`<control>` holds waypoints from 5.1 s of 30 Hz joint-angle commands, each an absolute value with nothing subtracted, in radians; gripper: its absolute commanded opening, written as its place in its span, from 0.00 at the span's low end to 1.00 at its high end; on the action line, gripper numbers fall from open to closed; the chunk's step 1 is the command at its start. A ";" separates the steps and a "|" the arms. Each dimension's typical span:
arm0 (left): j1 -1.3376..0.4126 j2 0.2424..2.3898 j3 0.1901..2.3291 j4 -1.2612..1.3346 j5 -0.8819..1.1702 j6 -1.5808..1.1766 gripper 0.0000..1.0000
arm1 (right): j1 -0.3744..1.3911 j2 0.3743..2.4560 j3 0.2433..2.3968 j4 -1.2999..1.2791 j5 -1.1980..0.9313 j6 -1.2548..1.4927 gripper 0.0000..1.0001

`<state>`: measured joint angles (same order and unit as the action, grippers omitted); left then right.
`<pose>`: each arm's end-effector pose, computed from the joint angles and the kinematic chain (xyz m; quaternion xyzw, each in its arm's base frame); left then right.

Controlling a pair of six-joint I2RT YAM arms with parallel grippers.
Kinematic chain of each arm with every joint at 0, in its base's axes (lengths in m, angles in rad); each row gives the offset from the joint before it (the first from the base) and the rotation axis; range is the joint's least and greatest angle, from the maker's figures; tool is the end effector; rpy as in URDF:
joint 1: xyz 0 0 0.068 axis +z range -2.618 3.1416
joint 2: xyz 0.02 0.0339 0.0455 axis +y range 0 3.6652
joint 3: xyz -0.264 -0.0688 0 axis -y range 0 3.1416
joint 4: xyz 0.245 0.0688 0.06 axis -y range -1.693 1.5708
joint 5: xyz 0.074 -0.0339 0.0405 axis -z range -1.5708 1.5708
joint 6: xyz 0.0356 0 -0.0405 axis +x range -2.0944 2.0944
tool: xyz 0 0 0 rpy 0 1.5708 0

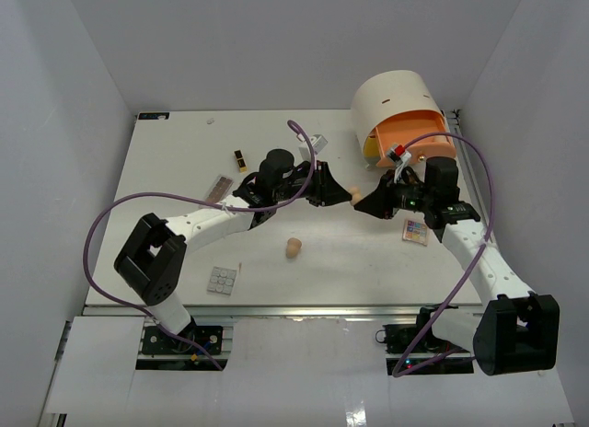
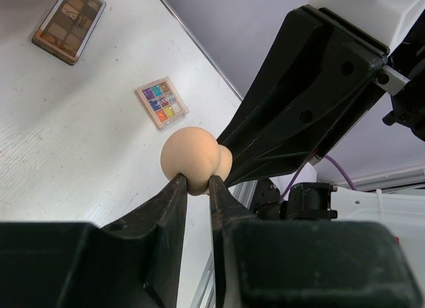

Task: Organize the makeup

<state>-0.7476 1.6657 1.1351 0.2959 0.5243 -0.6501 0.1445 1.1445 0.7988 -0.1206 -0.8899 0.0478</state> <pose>0.2729 -0.2773 0.2797 0.1973 0.7495 -0.5407 0.3272 0.2412 0.0631 0.2840 -0.2627 0.7566 0.4102 0.4362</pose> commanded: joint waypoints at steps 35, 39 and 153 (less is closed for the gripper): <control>-0.612 1.127 0.884 -0.279 0.193 -0.179 0.93 | 0.089 1.370 1.287 -0.150 -0.006 -0.285 0.20; -0.611 1.130 0.875 -0.281 0.205 -0.179 0.93 | 0.078 1.384 1.297 -0.151 -0.006 -0.280 0.47; -0.788 2.207 2.308 -0.033 0.303 -0.395 0.77 | -0.223 0.735 0.608 0.067 -0.765 -0.117 0.29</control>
<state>-0.7834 2.4063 2.3504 -0.0239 0.2956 -0.4411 -0.2169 0.7282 0.6231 0.0259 -0.7481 -0.0891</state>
